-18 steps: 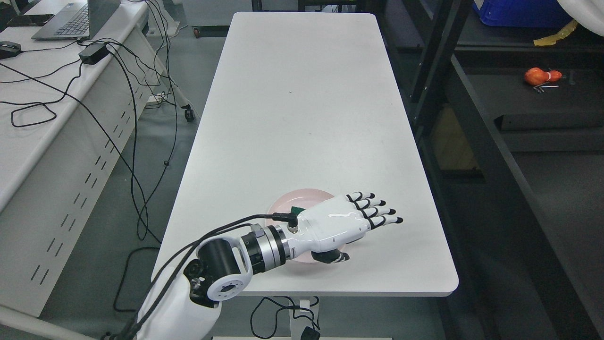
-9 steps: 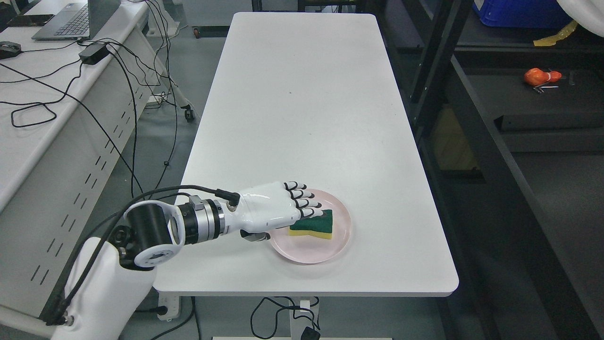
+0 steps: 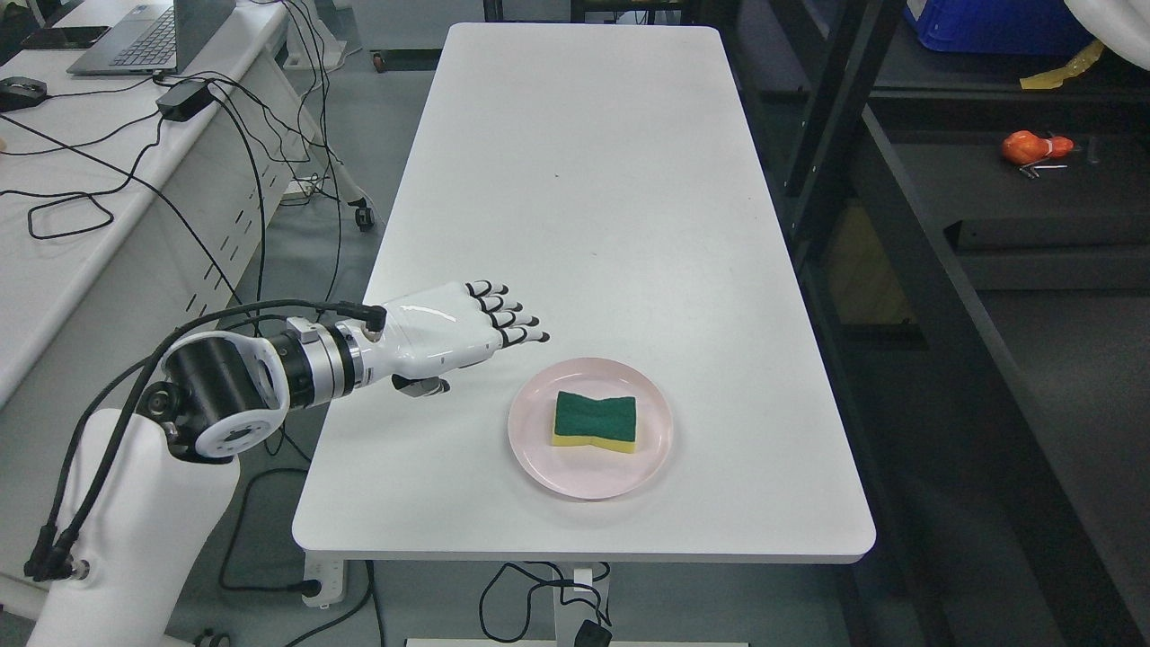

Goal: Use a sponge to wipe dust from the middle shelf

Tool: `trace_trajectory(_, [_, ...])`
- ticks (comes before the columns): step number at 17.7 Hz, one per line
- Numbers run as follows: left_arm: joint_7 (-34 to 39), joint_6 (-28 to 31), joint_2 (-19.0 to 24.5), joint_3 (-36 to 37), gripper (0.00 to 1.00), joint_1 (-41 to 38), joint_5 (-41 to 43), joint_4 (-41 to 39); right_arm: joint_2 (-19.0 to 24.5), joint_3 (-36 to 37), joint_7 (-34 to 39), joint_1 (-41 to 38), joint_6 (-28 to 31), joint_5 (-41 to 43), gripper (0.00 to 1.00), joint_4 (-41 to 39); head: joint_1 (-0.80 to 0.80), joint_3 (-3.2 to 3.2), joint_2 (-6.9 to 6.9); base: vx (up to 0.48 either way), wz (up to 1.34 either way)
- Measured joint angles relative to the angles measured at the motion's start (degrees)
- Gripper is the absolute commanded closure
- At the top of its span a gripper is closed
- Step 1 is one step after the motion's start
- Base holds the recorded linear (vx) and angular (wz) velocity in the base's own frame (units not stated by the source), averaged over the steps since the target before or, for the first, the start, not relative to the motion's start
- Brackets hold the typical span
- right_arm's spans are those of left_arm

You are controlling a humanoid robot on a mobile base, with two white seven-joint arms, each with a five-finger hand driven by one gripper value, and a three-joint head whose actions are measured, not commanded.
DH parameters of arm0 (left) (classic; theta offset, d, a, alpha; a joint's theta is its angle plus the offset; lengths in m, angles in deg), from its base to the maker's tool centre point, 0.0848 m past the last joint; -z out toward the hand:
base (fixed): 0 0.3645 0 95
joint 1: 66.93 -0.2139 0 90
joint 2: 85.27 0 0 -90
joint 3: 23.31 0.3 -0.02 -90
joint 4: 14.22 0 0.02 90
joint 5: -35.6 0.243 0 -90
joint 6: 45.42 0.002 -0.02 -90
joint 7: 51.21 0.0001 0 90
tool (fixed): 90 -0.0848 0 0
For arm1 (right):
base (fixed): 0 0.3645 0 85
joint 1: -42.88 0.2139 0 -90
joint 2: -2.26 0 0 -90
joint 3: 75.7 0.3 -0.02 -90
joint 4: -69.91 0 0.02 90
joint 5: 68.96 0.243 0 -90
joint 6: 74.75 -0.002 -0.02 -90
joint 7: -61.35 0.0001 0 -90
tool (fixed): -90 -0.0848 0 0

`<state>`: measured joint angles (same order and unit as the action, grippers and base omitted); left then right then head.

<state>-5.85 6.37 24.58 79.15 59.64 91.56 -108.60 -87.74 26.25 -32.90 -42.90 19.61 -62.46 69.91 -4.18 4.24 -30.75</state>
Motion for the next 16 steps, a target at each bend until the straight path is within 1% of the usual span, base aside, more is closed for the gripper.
trace_trajectory(6, [3.0, -0.1, -2.2, 1.6, 0.07, 1.6, 3.7, 3.5, 0.0, 0.0, 0.0, 0.0, 0.0, 0.0, 0.0, 0.0, 0.0, 0.0, 0.0, 0.0, 0.0])
trace_trajectory(16, [6.4, -0.1, -8.3, 6.6, 0.07, 2.0, 7.1, 8.7, 0.0, 0.0, 0.0, 0.0, 0.0, 0.0, 0.0, 0.0, 0.0, 0.0, 0.0, 0.0, 0.0])
